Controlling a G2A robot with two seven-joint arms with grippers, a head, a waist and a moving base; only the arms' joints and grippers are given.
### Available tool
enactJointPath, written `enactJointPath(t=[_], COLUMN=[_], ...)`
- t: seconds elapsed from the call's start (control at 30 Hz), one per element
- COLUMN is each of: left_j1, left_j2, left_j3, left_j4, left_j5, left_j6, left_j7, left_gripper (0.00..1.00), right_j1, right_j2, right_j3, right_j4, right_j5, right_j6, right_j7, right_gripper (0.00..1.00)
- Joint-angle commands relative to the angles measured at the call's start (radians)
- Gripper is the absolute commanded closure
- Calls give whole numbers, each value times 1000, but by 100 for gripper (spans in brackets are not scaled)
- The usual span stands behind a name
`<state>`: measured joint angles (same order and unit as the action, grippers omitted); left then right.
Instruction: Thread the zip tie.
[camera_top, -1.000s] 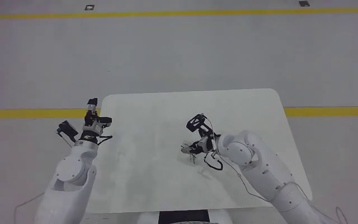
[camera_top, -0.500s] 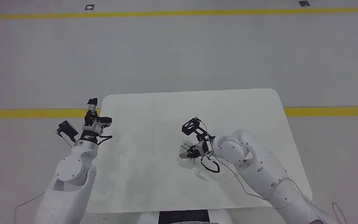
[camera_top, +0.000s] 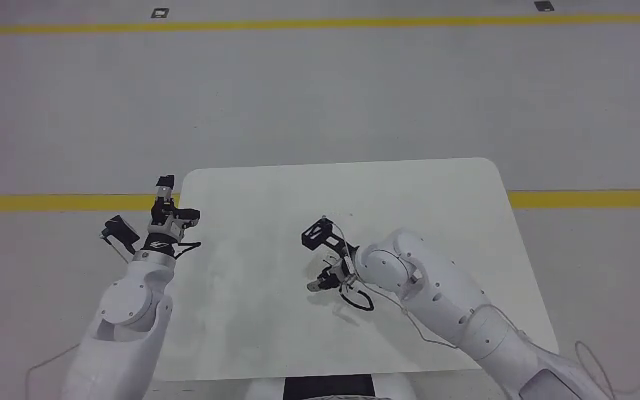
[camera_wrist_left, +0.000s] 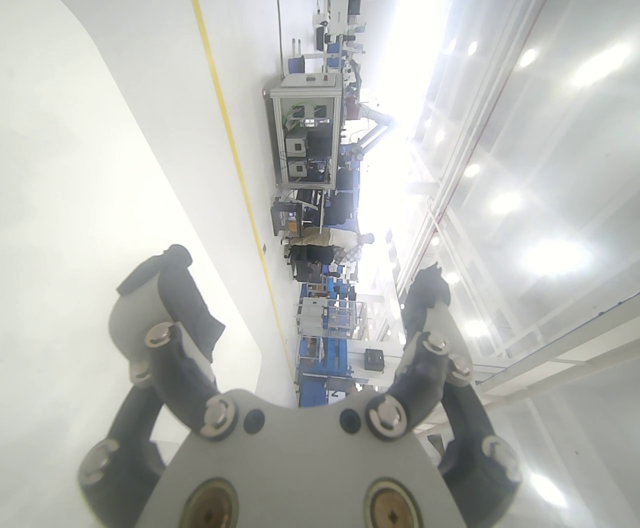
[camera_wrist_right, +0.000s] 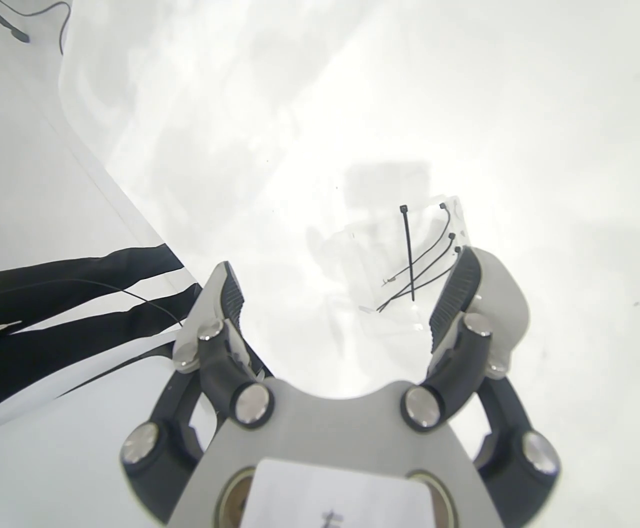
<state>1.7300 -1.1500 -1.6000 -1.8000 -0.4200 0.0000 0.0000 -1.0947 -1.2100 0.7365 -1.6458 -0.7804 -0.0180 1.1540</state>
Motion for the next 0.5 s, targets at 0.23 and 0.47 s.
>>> enactJointPath(t=[0.23, 0.47], left_j1=[0, 0], left_j2=[0, 0], left_j3=[0, 0], left_j4=[0, 0], left_j5=[0, 0], left_j6=[0, 0], left_j7=[0, 0], left_gripper=[0, 0], right_j1=[-2, 1], right_j2=[-6, -7], right_j3=[-12, -15], right_j4=[23, 24], right_j5=[-9, -5], right_j6=[23, 21], right_j7=[-21, -21], right_gripper=[0, 0])
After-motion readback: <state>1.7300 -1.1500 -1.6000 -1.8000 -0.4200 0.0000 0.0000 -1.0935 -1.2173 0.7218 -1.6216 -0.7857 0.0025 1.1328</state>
